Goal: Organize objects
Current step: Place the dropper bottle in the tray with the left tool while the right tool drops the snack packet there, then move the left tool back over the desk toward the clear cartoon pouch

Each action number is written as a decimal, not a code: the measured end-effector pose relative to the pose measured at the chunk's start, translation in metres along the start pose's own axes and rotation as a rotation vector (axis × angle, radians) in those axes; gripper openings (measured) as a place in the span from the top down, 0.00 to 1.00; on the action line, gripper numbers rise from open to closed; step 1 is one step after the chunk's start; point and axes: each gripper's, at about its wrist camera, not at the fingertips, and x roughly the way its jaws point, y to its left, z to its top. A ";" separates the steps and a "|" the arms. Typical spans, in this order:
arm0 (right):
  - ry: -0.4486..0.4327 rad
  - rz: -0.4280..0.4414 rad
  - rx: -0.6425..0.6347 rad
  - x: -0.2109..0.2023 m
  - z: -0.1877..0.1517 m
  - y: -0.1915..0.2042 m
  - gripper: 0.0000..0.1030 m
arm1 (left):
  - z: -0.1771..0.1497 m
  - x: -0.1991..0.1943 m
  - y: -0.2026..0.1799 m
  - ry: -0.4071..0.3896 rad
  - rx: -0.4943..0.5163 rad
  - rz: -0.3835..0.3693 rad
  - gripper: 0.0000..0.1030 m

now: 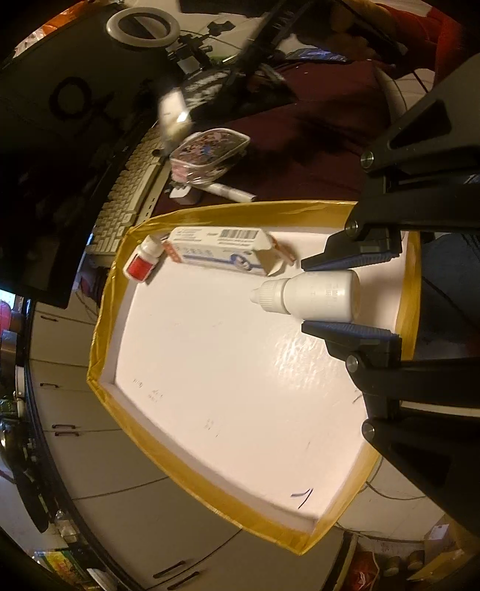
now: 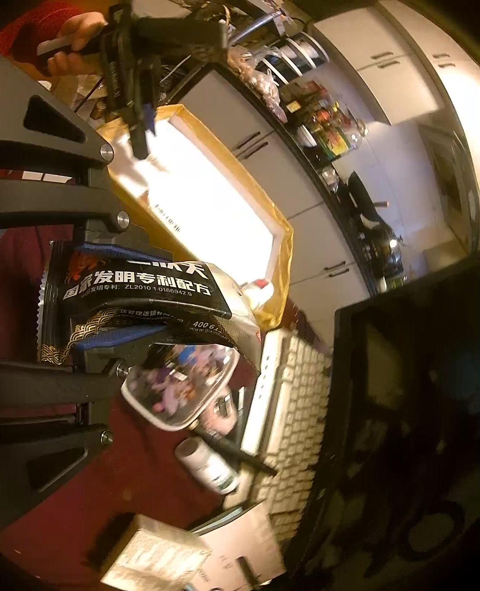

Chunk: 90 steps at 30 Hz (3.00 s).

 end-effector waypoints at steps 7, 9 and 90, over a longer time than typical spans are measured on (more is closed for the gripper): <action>-0.011 0.033 -0.060 0.015 0.026 0.026 0.65 | -0.005 0.011 -0.010 0.023 0.018 -0.018 0.75; -0.006 0.047 -0.070 0.024 0.033 0.031 0.65 | -0.006 0.013 -0.011 0.028 0.020 -0.022 0.75; -0.099 0.040 0.353 -0.034 -0.036 -0.067 0.00 | -0.008 -0.008 -0.096 -0.091 0.206 0.102 0.15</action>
